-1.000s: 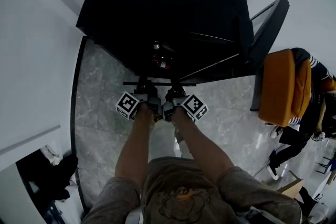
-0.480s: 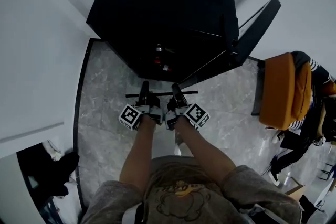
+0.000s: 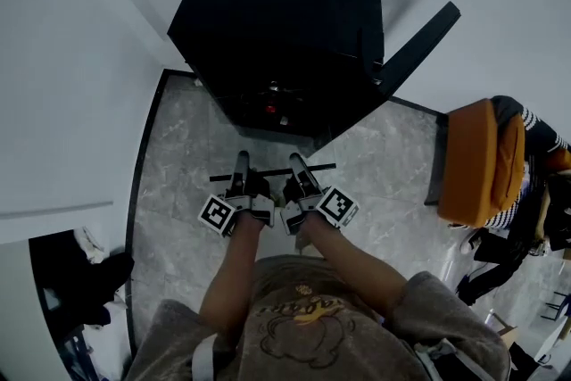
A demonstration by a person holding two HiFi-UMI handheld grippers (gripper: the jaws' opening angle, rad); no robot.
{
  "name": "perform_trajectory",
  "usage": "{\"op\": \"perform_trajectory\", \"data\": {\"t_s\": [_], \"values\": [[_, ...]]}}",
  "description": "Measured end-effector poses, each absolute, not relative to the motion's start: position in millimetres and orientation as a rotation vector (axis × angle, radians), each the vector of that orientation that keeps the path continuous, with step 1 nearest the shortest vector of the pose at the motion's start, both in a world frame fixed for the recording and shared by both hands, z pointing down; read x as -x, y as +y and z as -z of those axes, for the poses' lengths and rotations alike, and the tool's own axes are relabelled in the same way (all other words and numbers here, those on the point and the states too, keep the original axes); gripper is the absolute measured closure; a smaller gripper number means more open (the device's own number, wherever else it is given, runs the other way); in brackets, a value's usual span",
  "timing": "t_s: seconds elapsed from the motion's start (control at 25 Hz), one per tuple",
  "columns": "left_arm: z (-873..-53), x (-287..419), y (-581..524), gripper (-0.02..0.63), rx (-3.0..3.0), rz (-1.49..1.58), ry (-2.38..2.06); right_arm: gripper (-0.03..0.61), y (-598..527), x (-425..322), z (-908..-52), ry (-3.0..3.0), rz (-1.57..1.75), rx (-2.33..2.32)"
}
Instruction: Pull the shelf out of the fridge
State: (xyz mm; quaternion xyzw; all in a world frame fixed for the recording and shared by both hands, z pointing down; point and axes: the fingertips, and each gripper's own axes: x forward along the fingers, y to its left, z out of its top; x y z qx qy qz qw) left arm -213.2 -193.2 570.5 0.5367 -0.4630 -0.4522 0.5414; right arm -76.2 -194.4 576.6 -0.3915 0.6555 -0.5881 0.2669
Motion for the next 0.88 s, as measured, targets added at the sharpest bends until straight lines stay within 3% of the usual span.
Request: {"op": "perform_trajectory", "data": {"t_s": [0.88], "values": [[-407,189,-70,0.594,-1.374,1.188,-1.182,0.535,-89,58,-419,1.95,1.609,0.691]]}}
